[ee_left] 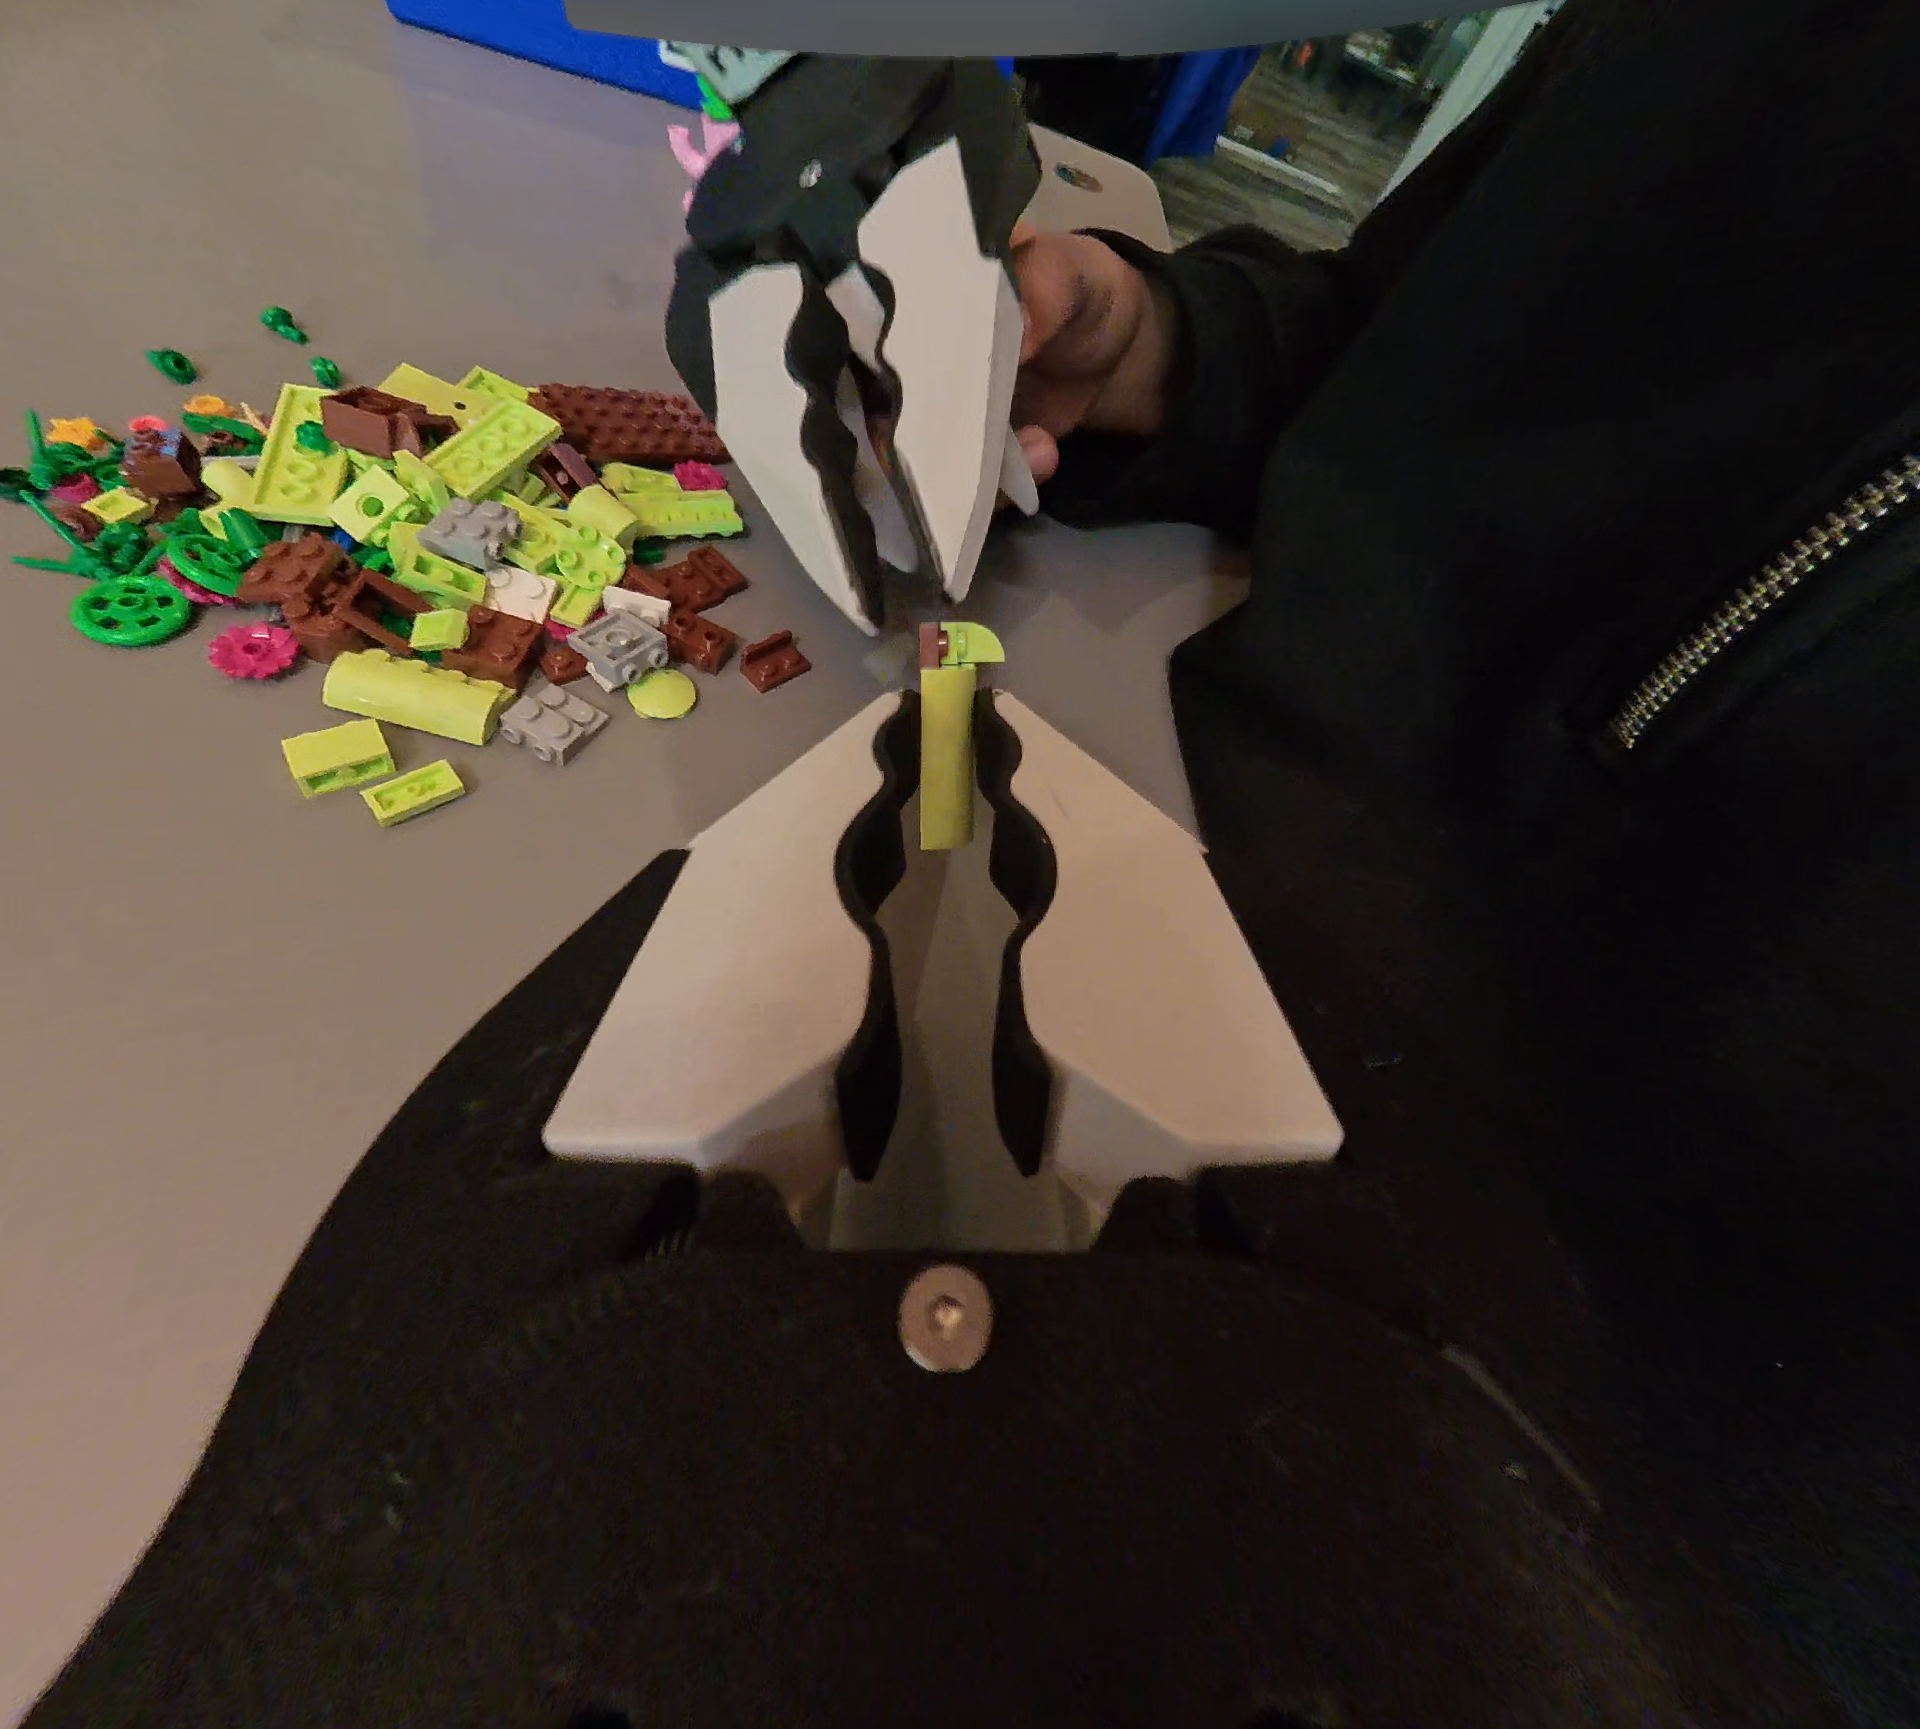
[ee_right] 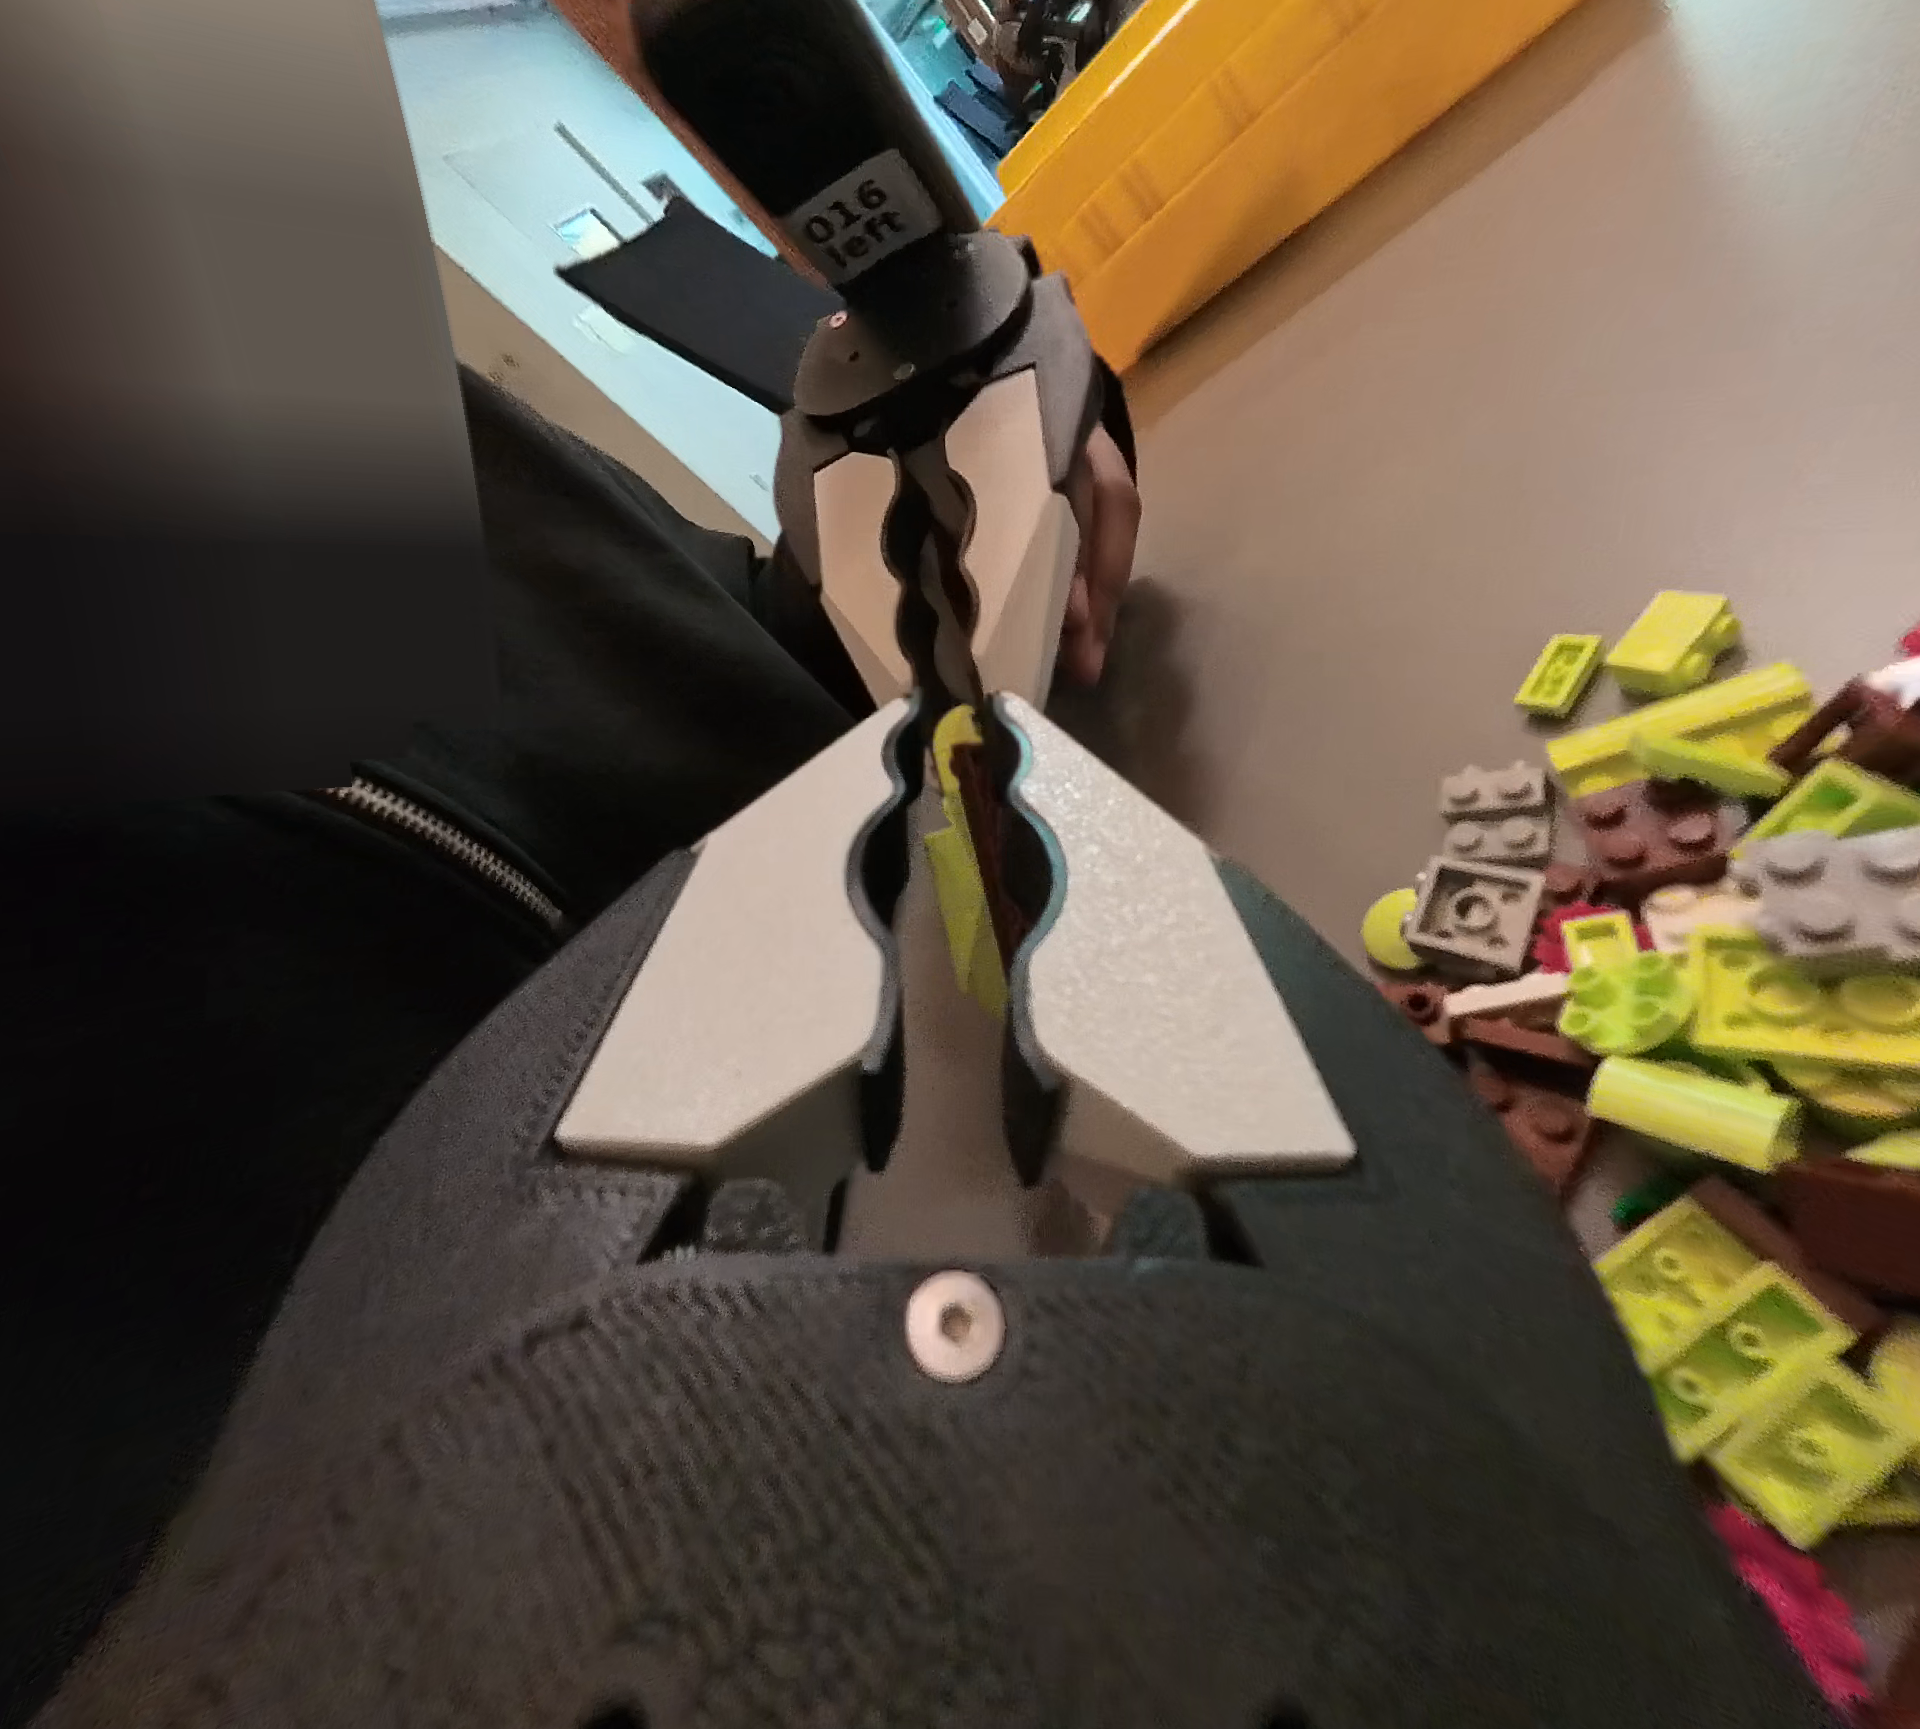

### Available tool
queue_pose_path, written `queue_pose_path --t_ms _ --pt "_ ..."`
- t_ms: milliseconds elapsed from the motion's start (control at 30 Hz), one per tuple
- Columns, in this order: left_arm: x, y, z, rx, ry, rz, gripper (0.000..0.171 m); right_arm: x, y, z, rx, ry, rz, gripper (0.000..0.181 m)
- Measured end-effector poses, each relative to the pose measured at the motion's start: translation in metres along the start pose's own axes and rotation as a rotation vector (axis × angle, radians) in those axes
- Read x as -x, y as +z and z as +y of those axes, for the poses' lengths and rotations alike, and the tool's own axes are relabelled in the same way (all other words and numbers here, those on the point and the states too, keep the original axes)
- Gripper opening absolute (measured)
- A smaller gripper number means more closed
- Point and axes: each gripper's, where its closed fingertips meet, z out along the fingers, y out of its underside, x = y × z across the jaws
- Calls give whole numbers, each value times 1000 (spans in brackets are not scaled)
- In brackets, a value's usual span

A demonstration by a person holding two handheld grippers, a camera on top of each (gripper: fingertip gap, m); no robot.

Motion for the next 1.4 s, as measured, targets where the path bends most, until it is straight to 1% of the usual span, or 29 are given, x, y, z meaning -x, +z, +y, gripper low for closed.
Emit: queue_pose_path --t_ms 100,200,233,367,500,867,967,1033,1133,1200,1267,1333,1400 --pt "0 5 5 43 -6 14 5 -1 -3 2 55 -136 56 12" --pt "1 5 5 47 -31 35 5 -1 -4 11 128 -222 87 21" --pt "0 5 5 50 -36 47 5 -1 -3 13 141 -234 89 20" --pt "-3 7 8 72 -33 71 6 -1 -1 18 177 -263 102 7" --pt "-4 8 8 77 -38 83 6 -1 2 23 211 -290 110 5" --pt "-3 9 10 85 -31 69 6 -4 0 25 221 -287 130 3" --pt "4 6 4 47 -18 13 10 -8 -2 24 217 -276 155 3" --pt "4 4 1 24 -10 9 7 -8 -3 24 213 -260 154 3" --pt "4 4 1 24 5 -6 6 -9 -3 24 211 -256 156 3" --pt "2 5 3 33 5 2 8 -8 -2 24 210 -253 154 3" --pt "-1 7 6 59 -7 23 15 -8 -2 24 209 -255 158 3" --pt "0 8 8 70 -1 7 8 -7 -2 24 207 -252 152 3" --pt "1 8 7 66 11 -12 7 -7 -2 24 199 -251 160 3"
